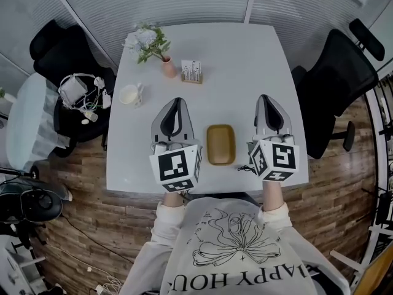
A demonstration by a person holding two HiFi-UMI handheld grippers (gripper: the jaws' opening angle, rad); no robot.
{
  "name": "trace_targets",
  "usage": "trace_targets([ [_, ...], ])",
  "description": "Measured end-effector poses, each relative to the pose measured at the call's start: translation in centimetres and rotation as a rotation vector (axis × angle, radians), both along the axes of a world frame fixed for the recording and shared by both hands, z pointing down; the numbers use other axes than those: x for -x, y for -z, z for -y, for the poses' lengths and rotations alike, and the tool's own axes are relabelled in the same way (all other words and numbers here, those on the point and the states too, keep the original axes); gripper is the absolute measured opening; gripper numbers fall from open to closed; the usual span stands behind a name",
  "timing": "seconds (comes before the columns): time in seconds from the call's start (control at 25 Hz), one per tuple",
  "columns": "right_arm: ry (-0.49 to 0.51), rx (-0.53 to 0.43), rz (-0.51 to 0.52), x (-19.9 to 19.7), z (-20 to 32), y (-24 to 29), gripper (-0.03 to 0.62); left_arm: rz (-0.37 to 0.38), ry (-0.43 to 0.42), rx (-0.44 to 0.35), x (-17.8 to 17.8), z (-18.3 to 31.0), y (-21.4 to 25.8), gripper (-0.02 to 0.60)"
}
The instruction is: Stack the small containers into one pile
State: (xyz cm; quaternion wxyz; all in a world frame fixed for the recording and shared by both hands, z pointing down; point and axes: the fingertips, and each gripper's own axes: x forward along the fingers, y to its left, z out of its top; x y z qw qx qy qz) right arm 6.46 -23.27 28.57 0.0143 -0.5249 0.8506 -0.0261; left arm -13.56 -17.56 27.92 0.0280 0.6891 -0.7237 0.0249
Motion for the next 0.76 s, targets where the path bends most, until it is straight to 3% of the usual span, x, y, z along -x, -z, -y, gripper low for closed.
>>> trace_targets([
  [0.76, 0.015, 0.003, -0.013, -0.7, 0.5, 0.0, 0.011, 0.0, -0.005, 0.01, -1.2, 0.3, 0.0, 0.009],
])
